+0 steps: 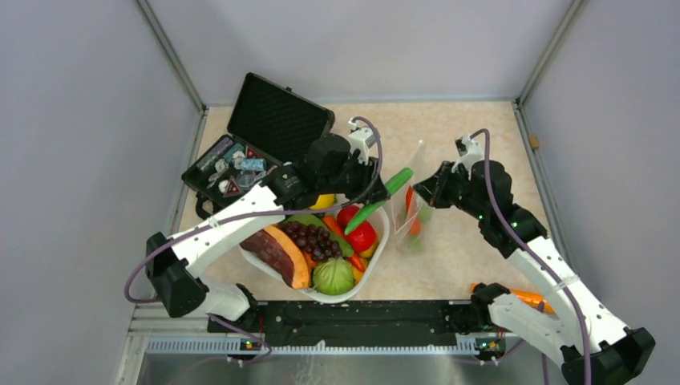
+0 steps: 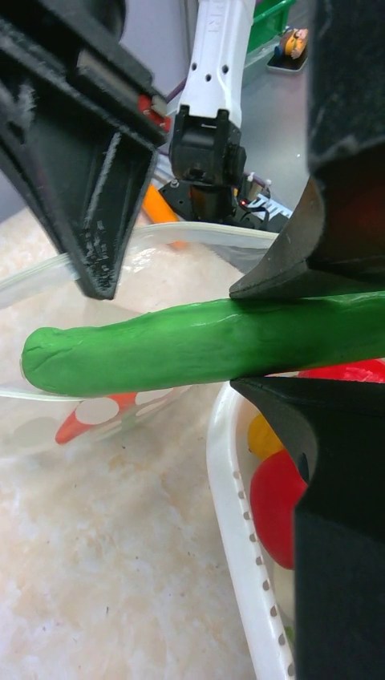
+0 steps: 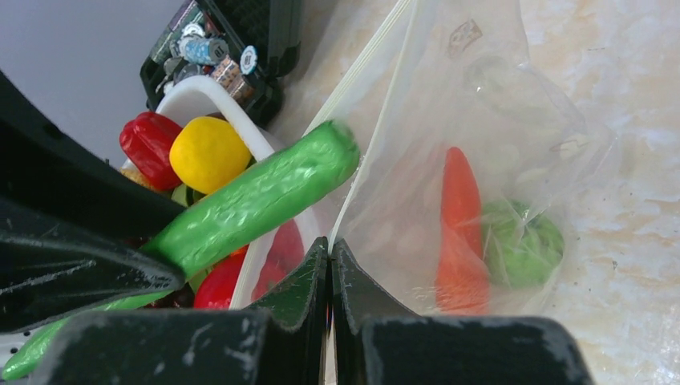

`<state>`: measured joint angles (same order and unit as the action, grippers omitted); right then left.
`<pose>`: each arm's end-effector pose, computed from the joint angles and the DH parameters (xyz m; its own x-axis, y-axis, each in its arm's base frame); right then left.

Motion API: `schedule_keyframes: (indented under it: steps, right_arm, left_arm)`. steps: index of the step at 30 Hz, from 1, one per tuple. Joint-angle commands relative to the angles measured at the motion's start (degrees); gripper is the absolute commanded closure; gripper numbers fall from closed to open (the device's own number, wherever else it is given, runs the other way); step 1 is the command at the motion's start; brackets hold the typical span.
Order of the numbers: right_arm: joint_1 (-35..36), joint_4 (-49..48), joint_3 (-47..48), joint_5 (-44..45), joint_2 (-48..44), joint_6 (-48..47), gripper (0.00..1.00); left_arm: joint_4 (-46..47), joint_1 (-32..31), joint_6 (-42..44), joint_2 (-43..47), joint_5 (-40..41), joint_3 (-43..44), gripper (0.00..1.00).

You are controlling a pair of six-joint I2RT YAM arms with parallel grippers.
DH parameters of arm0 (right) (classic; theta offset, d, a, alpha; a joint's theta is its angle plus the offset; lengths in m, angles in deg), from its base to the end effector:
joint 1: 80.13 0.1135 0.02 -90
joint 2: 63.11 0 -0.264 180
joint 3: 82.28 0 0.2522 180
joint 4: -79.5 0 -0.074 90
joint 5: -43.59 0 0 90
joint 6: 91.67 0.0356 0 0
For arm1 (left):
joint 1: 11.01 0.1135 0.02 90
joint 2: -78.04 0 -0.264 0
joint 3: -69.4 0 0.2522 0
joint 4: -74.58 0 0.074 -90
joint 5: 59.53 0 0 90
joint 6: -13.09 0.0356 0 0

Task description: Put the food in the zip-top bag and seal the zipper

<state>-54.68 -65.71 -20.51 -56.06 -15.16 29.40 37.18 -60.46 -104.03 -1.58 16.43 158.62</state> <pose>0.1690 0.0870 0.3307 -0.5684 0.2930 -0.7688 -0.3172 0.7842 0.5333 0.1996 -0.2466 0.3646 -0.6695 0.1022 -0.7357 0.6421 0.5778 -0.5039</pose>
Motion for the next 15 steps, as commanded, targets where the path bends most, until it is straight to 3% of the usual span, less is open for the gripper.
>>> schedule_keyframes:
  steps: [1,8,15]
  right_arm:
    - [2.92,0.46,3.53,3.57,-0.62,-1.89,1.00]
    - [5.82,-0.71,4.17,6.06,-1.09,-1.56,1.00]
    - [6.40,-1.22,4.62,5.32,-1.26,-1.29,1.00]
  left_arm:
    - [-5.63,-0.94,-0.20,-3.59,4.02,7.72,0.89]
    - [-18.06,-1.74,1.01,-13.17,7.94,22.25,0.86]
    - [-24.55,-1.88,1.37,-20.71,10.44,30.24,0.85]
